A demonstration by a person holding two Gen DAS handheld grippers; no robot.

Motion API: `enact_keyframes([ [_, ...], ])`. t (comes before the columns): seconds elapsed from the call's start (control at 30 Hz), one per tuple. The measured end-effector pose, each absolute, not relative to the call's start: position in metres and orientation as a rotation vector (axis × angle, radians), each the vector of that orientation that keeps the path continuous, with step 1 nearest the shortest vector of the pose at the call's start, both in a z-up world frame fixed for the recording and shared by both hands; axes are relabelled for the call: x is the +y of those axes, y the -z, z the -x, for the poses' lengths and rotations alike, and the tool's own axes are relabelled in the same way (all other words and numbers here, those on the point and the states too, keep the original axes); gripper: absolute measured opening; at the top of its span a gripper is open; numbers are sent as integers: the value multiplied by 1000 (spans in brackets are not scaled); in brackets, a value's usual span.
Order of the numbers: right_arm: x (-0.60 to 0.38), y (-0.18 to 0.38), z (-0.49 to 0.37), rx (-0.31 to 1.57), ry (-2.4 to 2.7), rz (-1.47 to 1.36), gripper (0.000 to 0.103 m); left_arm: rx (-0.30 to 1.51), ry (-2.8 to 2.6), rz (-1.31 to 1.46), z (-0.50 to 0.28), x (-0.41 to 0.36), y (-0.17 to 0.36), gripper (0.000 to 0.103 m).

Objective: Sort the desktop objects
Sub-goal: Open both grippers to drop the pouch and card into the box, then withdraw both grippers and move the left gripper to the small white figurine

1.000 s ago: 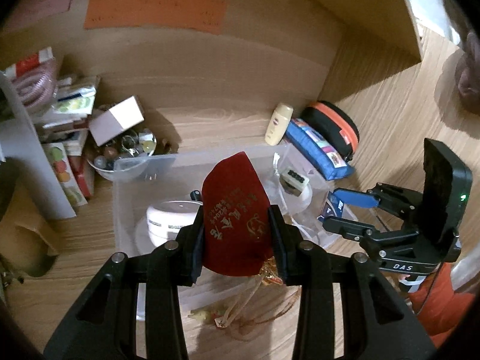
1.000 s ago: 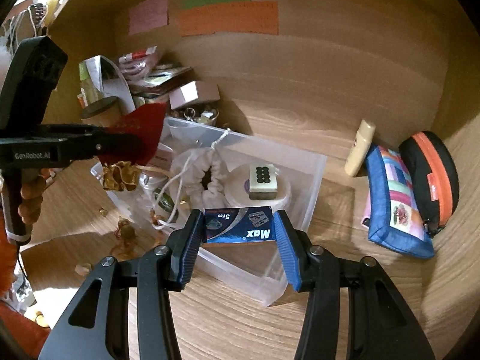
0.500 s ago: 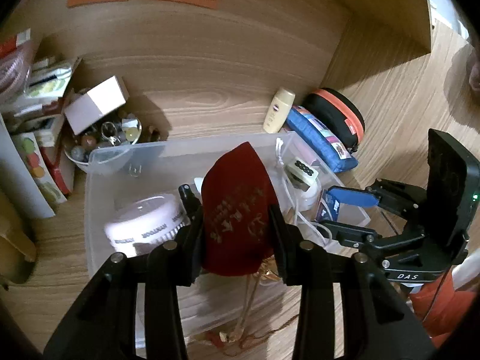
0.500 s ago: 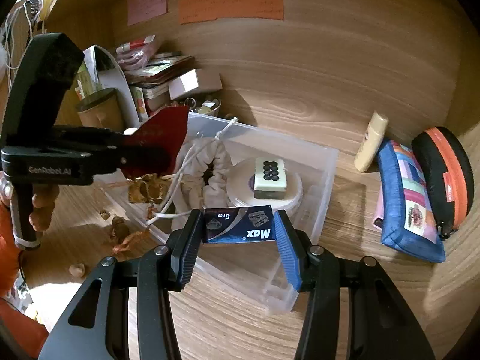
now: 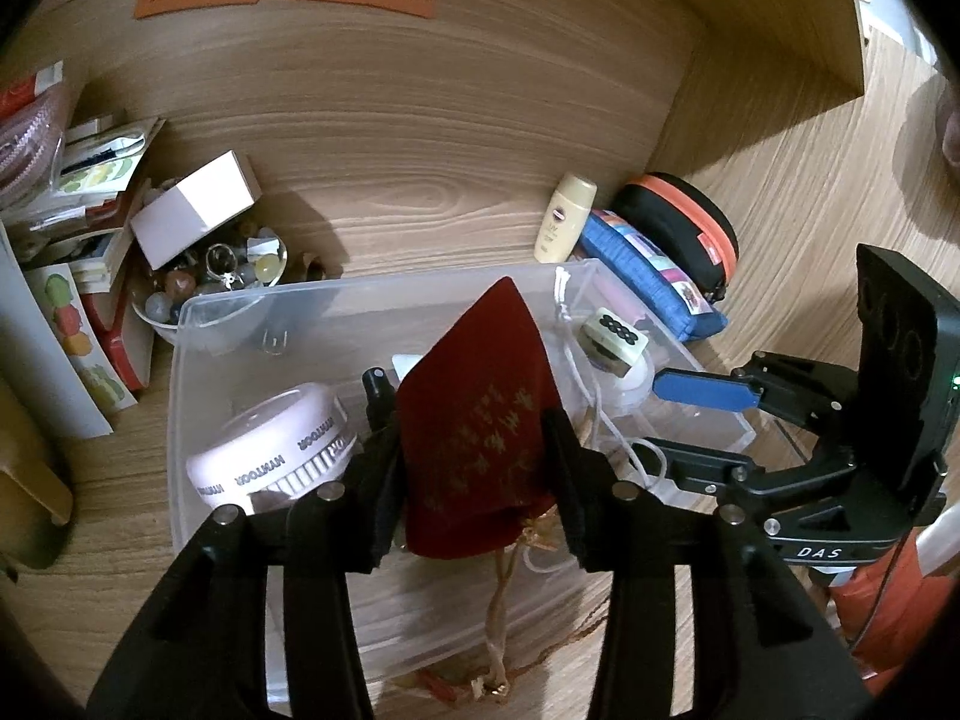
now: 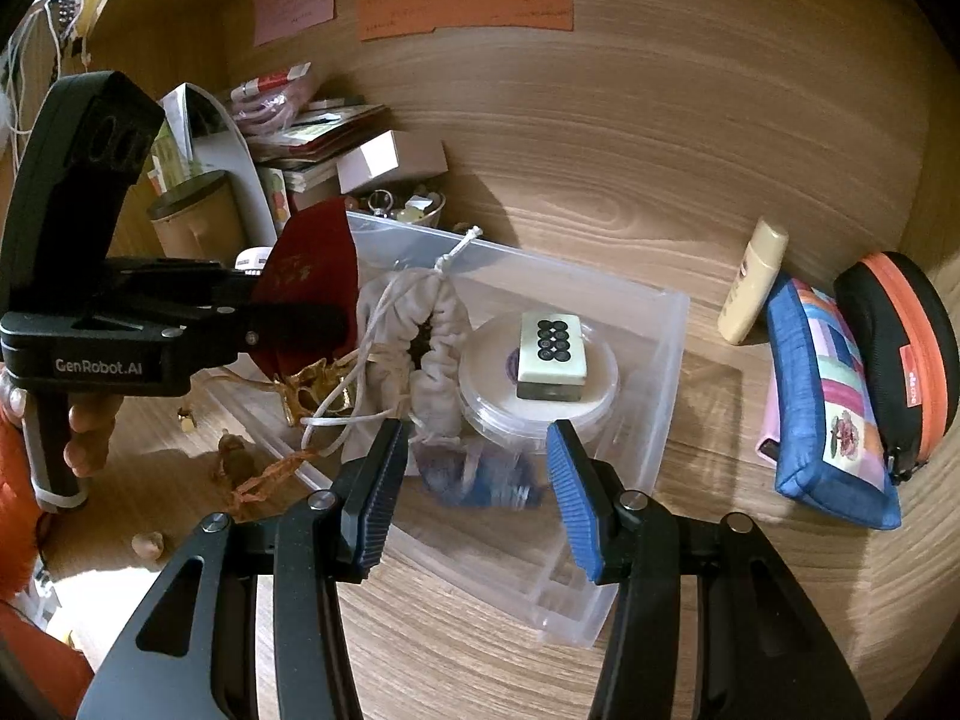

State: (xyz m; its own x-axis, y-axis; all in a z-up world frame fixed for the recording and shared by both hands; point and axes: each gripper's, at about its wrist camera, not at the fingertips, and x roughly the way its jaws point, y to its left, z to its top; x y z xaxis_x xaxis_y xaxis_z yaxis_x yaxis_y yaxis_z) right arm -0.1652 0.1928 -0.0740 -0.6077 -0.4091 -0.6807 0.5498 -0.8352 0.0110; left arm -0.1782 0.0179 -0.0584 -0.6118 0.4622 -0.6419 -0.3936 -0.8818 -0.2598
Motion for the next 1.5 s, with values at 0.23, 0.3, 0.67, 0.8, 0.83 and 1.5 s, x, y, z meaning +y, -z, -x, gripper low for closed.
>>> enact_keyframes([
  [0.23,191,72,165,289,2411,-959,46,-116,-2465,1012,176,18,56,51],
  [0.3,192,71,163,295,2418,-954,46,-106,-2488,996,173,17,53,51],
  [0.67,196,54,145,316,2460,-878,53,-78,-2507,941,158,19,36,69],
  [0.8,197,51,139,333,2474,-869,60,-49,-2519,924,148,23,31,73],
  [0.83,197,50,136,339,2484,-860,63,-42,-2524,920,146,23,29,73],
  [1.5,209,33,98,313,2536,-793,84,26,-2685,815,86,12,13,99],
])
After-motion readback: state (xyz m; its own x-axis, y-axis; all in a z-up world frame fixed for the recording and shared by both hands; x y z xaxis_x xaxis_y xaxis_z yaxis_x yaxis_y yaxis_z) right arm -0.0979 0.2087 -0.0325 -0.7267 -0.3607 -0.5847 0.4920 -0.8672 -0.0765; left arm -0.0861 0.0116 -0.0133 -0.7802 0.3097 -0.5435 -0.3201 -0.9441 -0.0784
